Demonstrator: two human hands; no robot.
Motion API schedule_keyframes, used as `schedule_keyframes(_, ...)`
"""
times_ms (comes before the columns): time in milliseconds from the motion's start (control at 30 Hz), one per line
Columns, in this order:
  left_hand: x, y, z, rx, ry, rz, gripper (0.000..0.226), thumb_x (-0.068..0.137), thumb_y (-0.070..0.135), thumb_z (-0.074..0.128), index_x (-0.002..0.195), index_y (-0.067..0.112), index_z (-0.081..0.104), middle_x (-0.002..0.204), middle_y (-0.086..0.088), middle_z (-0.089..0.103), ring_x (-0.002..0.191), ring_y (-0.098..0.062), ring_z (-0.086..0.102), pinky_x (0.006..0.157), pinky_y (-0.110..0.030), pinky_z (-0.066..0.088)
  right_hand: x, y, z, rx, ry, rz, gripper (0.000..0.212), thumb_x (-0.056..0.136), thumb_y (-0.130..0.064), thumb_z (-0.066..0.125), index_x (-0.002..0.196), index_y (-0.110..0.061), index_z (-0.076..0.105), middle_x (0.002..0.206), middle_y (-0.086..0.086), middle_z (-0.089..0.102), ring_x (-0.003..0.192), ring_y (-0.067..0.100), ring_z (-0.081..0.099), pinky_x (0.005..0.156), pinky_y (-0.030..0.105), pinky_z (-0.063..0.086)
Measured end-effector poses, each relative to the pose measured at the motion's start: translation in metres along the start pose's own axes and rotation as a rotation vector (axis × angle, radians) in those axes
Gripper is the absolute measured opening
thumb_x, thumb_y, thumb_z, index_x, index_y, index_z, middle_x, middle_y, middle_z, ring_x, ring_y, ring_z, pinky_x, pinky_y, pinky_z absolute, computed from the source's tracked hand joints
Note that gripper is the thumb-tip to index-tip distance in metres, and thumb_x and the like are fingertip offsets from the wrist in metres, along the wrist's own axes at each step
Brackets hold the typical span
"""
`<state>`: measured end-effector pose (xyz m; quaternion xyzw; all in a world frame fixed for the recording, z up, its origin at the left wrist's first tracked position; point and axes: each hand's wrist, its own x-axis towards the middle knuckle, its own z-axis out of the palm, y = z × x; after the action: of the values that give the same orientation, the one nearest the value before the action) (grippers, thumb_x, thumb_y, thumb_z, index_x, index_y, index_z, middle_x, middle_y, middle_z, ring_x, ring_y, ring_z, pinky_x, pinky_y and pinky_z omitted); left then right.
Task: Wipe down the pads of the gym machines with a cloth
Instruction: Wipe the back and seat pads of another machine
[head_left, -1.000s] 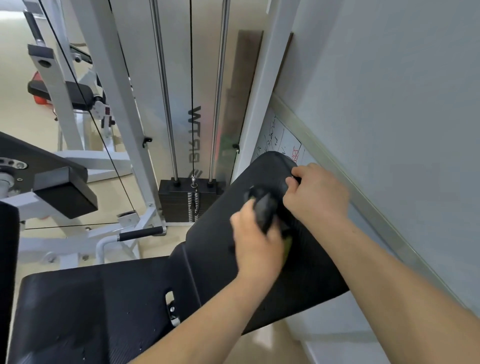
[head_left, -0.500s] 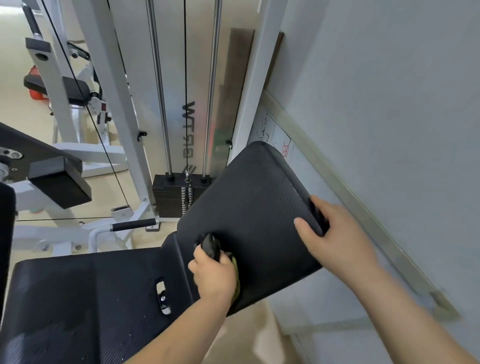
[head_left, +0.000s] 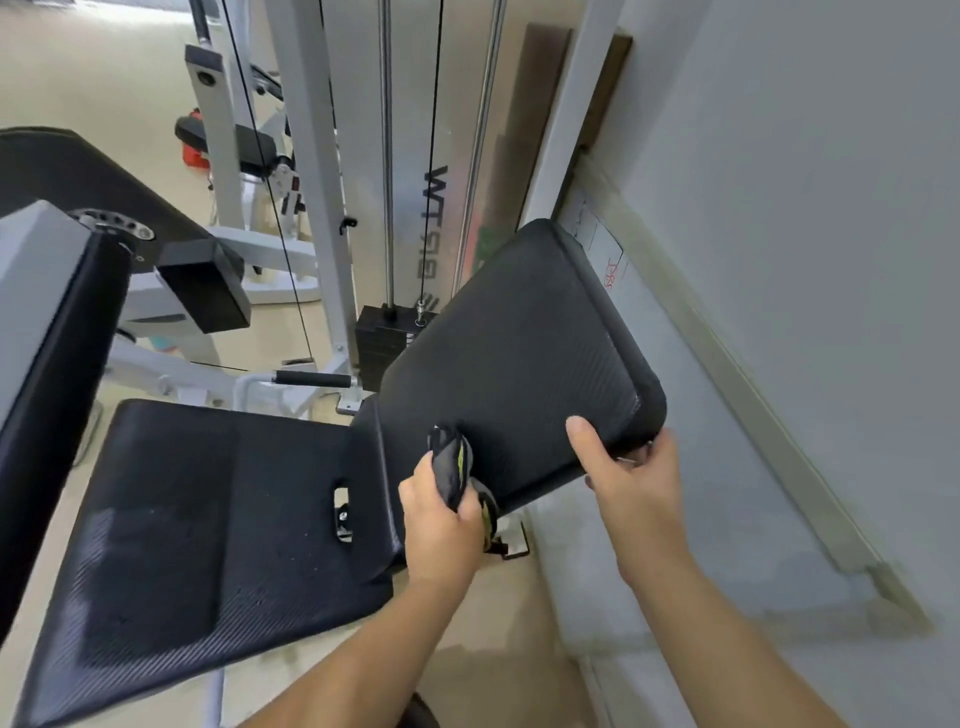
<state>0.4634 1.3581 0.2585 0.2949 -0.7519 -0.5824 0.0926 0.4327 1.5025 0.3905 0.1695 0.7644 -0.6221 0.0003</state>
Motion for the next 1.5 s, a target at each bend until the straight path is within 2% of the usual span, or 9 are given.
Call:
schedule_keyframes(100,0.002,0.011,0.001,0.048,-0.008,-0.101,0.051,0.097,0.033,0.060,0.145,0.035,0.041,0.128,-0.001,0.044,0.115,-0.027,0.055,0.093,-0.036,0.043,-0.015,0.032,0.010,-0.041,-0.077,0.136,0.061,0.074,-0.045,0.090,0.121,-0.024,0.057,0.089,-0.007,0.070,0.089,0.013,0.071,0.090,0.040,0.060)
schedule_keyframes(300,0.014,-0.028,-0.010,0.071,-0.136,0.270,0.057,0.093,0.020,0.067,0.146,0.029,0.046,0.128,0.005,0.046,0.117,-0.011,0.054,0.096,-0.026,0.046,-0.015,0.067,0.042,-0.059,-0.118,0.137,0.035,0.080,-0.039,0.087,0.107,-0.024,0.070,0.093,-0.014,0.079,0.088,0.004,0.073,0.092,0.040,0.060)
schedule_keyframes(567,0.064,-0.070,-0.020,0.141,0.010,-0.268,0.049,0.099,0.032,0.058,0.145,0.028,0.042,0.131,-0.008,0.045,0.115,-0.035,0.056,0.097,-0.044,0.047,-0.013,0.109,0.088,-0.102,-0.022,0.145,0.042,0.084,-0.033,0.084,0.119,-0.024,0.063,0.108,-0.012,0.076,0.093,-0.004,0.071,0.088,0.023,0.058)
schedule_keyframes(733,0.069,-0.021,-0.009,0.106,-0.075,0.288,0.059,0.089,0.026,0.063,0.145,0.029,0.044,0.131,-0.002,0.047,0.115,-0.022,0.052,0.098,-0.034,0.044,-0.006,0.115,0.088,-0.183,-0.015,0.092,0.036,0.088,-0.024,0.081,0.118,-0.014,0.065,0.106,-0.009,0.076,0.087,-0.012,0.069,0.071,0.004,0.051)
schedule_keyframes(800,0.082,-0.038,-0.013,0.147,-0.118,0.323,0.068,0.083,0.020,0.063,0.147,0.032,0.042,0.136,-0.002,0.045,0.120,-0.025,0.052,0.099,-0.036,0.047,-0.004,0.118,0.089,-0.195,0.003,0.091,0.036,0.088,-0.023,0.081,0.118,-0.011,0.066,0.105,-0.008,0.076,0.088,-0.012,0.070,0.073,0.004,0.051)
schedule_keyframes(933,0.088,-0.114,-0.035,0.283,-0.081,-0.228,0.062,0.098,0.020,0.058,0.154,0.028,0.034,0.147,-0.009,0.038,0.126,-0.035,0.049,0.106,-0.046,0.043,-0.006,0.124,0.090,-0.203,0.011,0.105,0.038,0.087,-0.031,0.080,0.117,-0.012,0.066,0.106,-0.004,0.078,0.094,0.010,0.075,0.085,0.026,0.060)
schedule_keyframes(1067,0.060,-0.129,-0.031,0.097,-0.040,-0.564,0.052,0.103,0.028,0.054,0.152,0.023,0.036,0.141,-0.016,0.041,0.118,-0.040,0.055,0.104,-0.045,0.045,-0.005,0.124,0.090,-0.183,-0.002,0.108,0.040,0.089,-0.030,0.079,0.120,-0.012,0.063,0.109,0.000,0.077,0.097,0.019,0.074,0.073,0.013,0.056)
schedule_keyframes(1333,0.043,-0.006,-0.013,0.134,-0.079,0.169,0.057,0.093,0.032,0.063,0.146,0.036,0.043,0.126,0.008,0.045,0.114,-0.014,0.053,0.093,-0.034,0.047,-0.004,0.123,0.090,-0.213,-0.060,0.054,0.043,0.088,-0.028,0.079,0.125,-0.012,0.061,0.111,-0.003,0.076,0.093,-0.012,0.068,0.071,0.002,0.049)
schedule_keyframes(1500,0.025,-0.056,-0.027,0.034,-0.038,0.033,0.048,0.095,0.033,0.063,0.141,0.033,0.047,0.120,0.009,0.051,0.105,-0.003,0.053,0.089,-0.027,0.044,-0.013,0.083,0.070,-0.336,-0.300,0.312,0.041,0.092,-0.051,0.069,0.114,-0.018,0.060,0.098,-0.002,0.073,0.070,0.006,0.069,0.060,0.018,0.051)
